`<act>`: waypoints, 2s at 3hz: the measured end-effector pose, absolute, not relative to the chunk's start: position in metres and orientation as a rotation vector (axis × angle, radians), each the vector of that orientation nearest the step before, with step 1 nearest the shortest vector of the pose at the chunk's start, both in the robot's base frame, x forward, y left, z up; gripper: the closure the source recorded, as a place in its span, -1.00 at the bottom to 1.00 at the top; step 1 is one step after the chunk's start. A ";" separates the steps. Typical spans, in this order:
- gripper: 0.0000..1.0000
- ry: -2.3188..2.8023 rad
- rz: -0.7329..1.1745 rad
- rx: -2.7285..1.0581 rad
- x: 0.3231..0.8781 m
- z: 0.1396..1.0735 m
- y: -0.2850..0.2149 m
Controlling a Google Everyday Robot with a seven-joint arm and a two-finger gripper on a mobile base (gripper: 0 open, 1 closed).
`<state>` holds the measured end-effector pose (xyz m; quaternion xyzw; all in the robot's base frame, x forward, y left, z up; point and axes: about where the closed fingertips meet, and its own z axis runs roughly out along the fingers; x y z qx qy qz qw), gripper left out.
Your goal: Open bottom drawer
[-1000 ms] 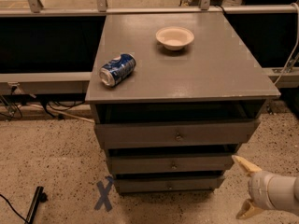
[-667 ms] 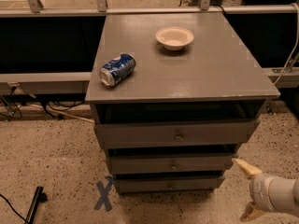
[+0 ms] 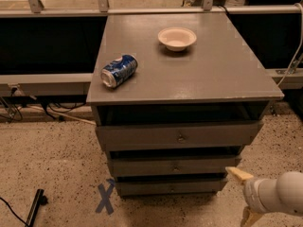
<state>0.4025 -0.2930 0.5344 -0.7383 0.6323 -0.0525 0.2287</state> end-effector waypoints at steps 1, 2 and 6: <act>-1.00 1.745 -0.055 -2.169 0.405 0.445 -0.293; -1.00 1.764 0.028 -2.166 0.409 0.373 -0.295; -1.00 1.775 0.240 -1.867 0.456 0.229 -0.252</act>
Offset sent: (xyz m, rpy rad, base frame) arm -0.0221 -0.0150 -0.2901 0.0789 0.2908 0.0177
